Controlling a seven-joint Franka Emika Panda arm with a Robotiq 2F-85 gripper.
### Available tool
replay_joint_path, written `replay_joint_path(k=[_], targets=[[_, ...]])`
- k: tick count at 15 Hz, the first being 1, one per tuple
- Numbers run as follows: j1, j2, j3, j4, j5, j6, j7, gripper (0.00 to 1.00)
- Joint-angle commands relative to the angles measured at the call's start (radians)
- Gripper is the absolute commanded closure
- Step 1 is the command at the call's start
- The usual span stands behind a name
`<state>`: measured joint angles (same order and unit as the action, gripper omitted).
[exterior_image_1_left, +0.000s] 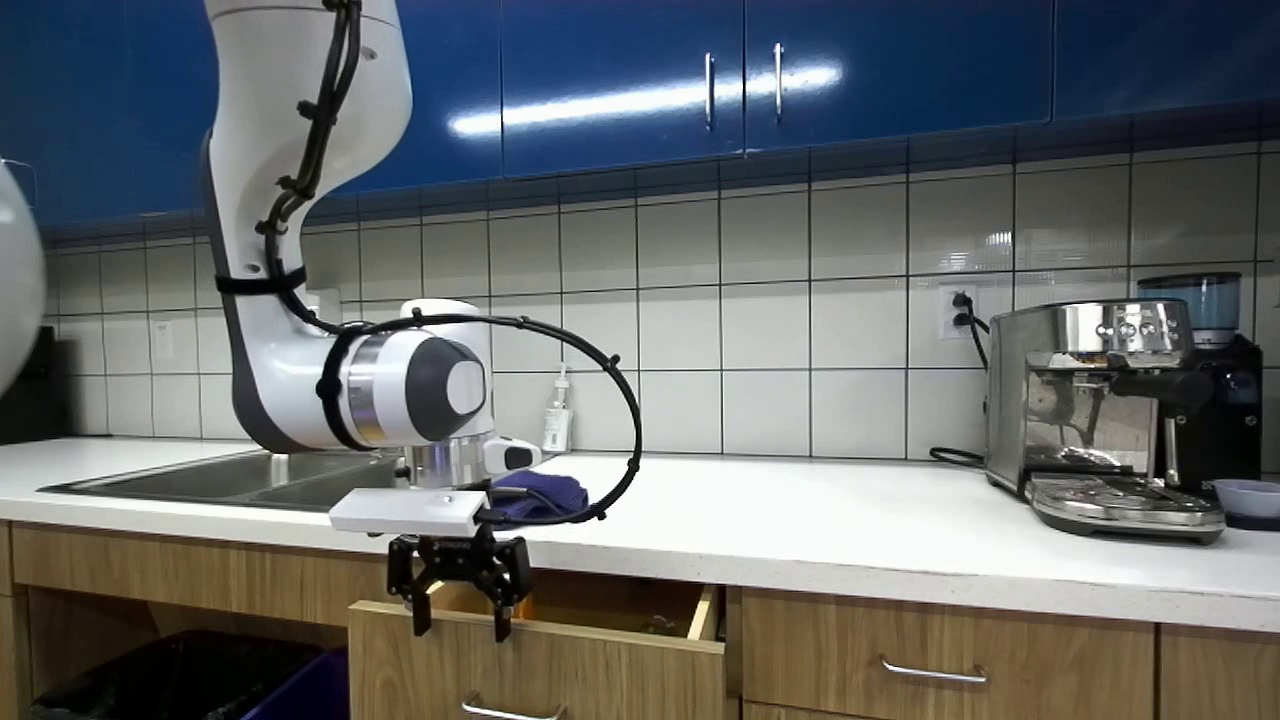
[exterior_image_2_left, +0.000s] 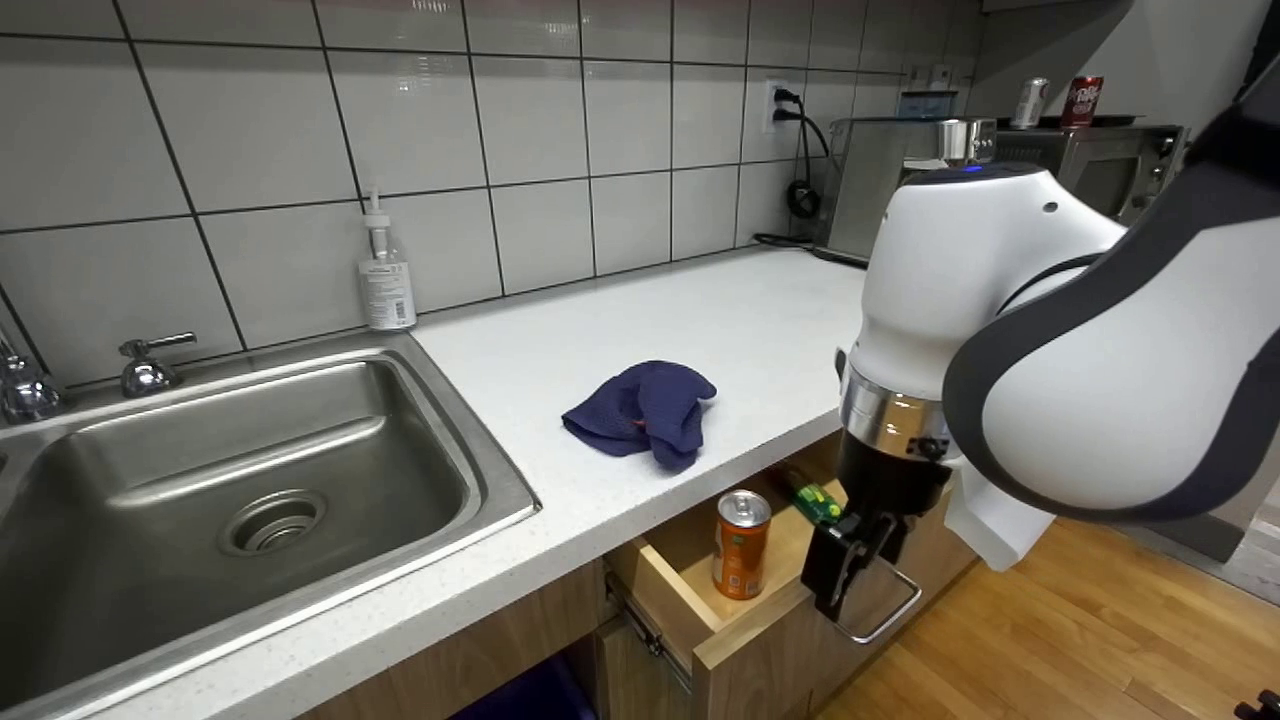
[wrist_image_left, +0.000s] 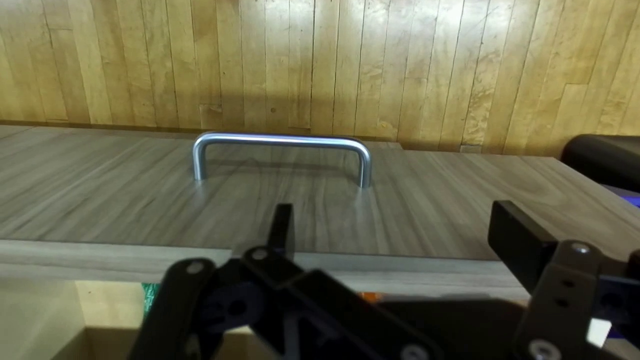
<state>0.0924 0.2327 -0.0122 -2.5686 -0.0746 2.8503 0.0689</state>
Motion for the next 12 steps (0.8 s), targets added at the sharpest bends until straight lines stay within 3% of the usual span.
replay_joint_path(k=[1, 12], targets=[[0.002, 0.03, -0.014, 0.056, -0.03, 0.007, 0.012, 0.0], [-0.006, 0.09, -0.027, 0.145, -0.033, 0.004, -0.008, 0.0]])
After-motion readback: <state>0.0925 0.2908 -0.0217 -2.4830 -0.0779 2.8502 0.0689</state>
